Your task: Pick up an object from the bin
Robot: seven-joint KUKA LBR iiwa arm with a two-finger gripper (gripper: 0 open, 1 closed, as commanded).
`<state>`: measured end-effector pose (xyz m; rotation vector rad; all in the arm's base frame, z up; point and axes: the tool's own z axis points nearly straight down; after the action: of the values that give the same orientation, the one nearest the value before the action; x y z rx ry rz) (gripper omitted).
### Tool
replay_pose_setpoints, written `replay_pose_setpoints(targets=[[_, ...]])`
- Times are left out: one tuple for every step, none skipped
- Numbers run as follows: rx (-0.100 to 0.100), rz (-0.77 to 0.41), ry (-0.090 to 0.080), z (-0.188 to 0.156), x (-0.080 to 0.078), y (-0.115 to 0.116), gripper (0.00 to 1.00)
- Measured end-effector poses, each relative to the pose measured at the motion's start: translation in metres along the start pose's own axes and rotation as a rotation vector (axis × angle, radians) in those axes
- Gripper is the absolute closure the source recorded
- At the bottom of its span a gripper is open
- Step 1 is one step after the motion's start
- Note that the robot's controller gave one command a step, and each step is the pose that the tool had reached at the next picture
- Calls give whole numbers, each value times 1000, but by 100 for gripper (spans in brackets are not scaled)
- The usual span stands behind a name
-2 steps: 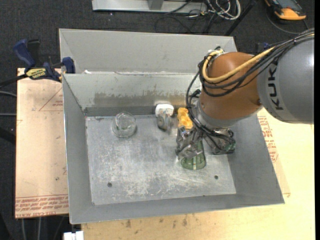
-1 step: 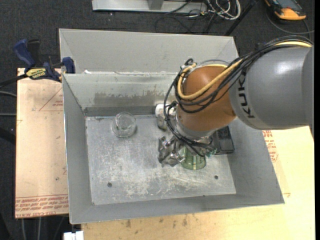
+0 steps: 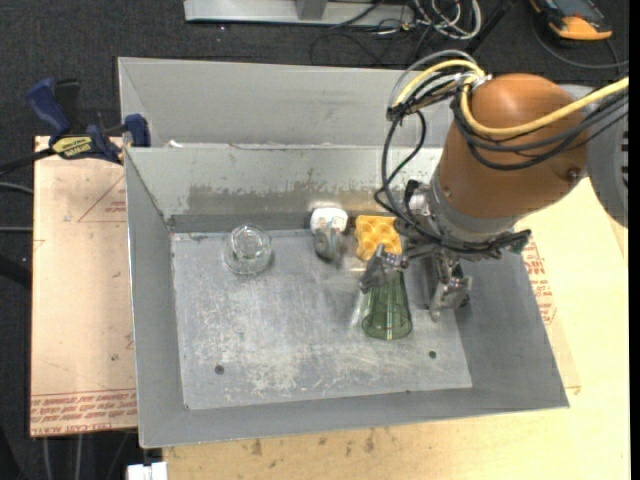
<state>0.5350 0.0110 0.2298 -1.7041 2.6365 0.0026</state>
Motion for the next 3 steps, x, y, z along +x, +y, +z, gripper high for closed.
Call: replay_pose_setpoints(targets=[[1,4,0,-3,4,-2,0],[8,-3,-2,44,-22,-14,0],[-2,-70,0,78,-7,-27,0]])
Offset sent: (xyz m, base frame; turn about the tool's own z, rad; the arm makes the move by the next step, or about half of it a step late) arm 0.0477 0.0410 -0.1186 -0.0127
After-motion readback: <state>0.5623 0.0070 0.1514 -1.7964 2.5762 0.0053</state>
